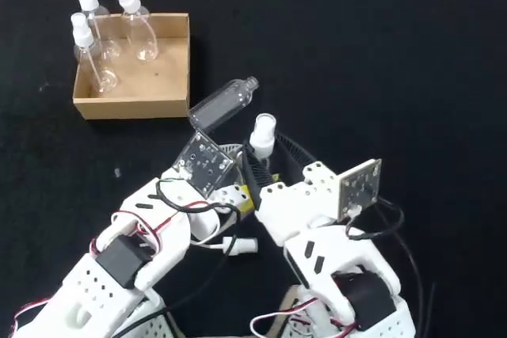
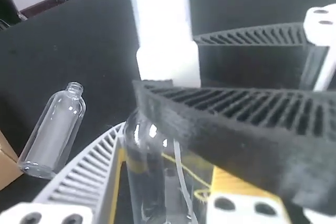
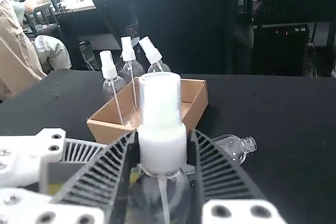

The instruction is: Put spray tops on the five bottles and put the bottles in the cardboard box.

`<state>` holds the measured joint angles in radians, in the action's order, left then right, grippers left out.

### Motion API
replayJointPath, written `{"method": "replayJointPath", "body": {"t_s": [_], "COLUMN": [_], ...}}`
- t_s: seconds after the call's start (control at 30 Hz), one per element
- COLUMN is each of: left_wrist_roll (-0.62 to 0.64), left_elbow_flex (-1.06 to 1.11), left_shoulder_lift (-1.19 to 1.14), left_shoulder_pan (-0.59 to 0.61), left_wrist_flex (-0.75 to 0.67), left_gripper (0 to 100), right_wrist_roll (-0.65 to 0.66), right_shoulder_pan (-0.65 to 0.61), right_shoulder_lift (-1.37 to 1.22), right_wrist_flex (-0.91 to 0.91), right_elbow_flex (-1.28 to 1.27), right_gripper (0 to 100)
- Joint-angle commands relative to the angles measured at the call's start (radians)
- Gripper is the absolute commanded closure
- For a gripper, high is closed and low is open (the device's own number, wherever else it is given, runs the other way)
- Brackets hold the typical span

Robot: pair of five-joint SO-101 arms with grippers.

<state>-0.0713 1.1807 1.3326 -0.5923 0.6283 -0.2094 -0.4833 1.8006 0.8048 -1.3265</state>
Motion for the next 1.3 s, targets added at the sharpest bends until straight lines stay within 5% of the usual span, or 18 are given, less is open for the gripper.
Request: {"method": "replayJointPath", "body": {"t_s": [0.0, 0.17, 0.67, 0.9, 1.27], "left_wrist_roll": [0.015, 0.015, 0.017, 0.017, 0.008], "left_elbow_flex": [-0.076, -0.076, -0.067, -0.054, -0.044], "left_shoulder_lift": [0.015, 0.015, 0.015, 0.015, 0.015], "left_shoulder_pan": [0.024, 0.024, 0.091, 0.084, 0.010], "left_wrist_flex": [-0.035, -0.035, -0.064, -0.061, -0.006], "left_gripper": [85, 85, 85, 85, 85], "right_wrist_roll": [0.031, 0.057, 0.058, 0.058, 0.052], "right_shoulder_pan": [0.002, 0.002, 0.006, 0.046, 0.229], "right_shoulder_lift": [0.048, 0.048, 0.056, 0.047, -0.122], "right_wrist_flex": [0.011, 0.012, 0.110, 0.123, 0.021], "right_elbow_flex": [0.050, 0.054, 0.186, 0.300, 0.360], "right_gripper": [83.3, 75.4, 75.5, 95.8, 92.4]}}
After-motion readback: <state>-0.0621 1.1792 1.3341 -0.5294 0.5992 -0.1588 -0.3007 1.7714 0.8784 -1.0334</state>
